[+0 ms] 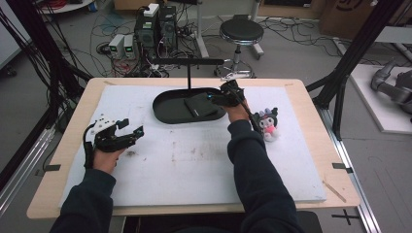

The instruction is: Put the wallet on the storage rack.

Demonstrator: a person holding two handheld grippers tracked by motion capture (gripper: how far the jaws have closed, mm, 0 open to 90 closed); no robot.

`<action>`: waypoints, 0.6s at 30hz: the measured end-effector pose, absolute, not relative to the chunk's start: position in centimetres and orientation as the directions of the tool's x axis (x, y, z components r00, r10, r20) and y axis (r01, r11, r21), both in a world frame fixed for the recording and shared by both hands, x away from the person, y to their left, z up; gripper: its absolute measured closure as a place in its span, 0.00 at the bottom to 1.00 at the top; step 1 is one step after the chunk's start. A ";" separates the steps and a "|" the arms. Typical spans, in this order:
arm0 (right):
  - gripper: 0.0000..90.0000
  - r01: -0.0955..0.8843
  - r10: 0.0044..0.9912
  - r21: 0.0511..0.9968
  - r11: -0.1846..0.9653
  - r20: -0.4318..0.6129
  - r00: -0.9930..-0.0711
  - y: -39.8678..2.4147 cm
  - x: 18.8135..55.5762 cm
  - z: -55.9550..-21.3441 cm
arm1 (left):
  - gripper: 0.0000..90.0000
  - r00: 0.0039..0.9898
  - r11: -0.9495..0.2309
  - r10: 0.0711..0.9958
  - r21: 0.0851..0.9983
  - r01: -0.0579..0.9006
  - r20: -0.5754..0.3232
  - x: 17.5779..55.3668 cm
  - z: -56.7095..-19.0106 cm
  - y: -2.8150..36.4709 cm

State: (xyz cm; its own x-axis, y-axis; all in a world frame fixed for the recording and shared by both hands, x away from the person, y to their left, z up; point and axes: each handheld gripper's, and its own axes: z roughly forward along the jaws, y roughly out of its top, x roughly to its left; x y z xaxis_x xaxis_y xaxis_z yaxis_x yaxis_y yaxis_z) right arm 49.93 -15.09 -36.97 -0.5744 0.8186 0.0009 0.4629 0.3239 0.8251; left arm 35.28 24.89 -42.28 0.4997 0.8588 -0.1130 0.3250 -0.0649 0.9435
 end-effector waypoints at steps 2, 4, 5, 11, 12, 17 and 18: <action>0.35 0.435 0.803 0.834 0.340 -0.017 -0.596 -16.3 48.8 -36.6 | 0.30 0.486 -0.065 0.868 0.947 0.315 -0.102 35.3 -42.3 25.0; 0.27 0.451 0.797 0.804 0.388 -0.048 -0.602 -17.5 47.7 -36.2 | 0.29 0.481 -0.058 0.870 0.945 0.322 -0.110 35.3 -42.3 25.1; 0.24 0.468 0.800 0.785 0.406 -0.057 -0.597 -18.1 47.2 -36.1 | 0.27 0.481 -0.058 0.870 0.945 0.322 -0.110 35.3 -42.3 25.1; 0.24 0.457 0.817 0.798 0.393 -0.074 -0.572 -22.9 42.8 -36.1 | 0.18 0.466 -0.047 0.878 0.950 0.309 -0.108 35.4 -42.3 25.2; 0.24 0.466 0.830 0.795 0.389 -0.083 -0.551 -23.7 42.1 -36.1 | 0.18 0.468 -0.049 0.877 0.948 0.314 -0.110 35.5 -42.4 25.3; 0.24 0.450 0.851 0.805 0.386 -0.124 -0.510 -26.6 39.7 -37.2 | 0.18 0.469 -0.057 0.877 0.947 0.316 -0.104 35.4 -42.4 25.2; 0.24 0.455 0.857 0.807 0.378 -0.118 -0.502 -27.1 39.2 -37.6 | 0.18 0.469 -0.058 0.877 0.947 0.317 -0.104 35.4 -42.4 25.2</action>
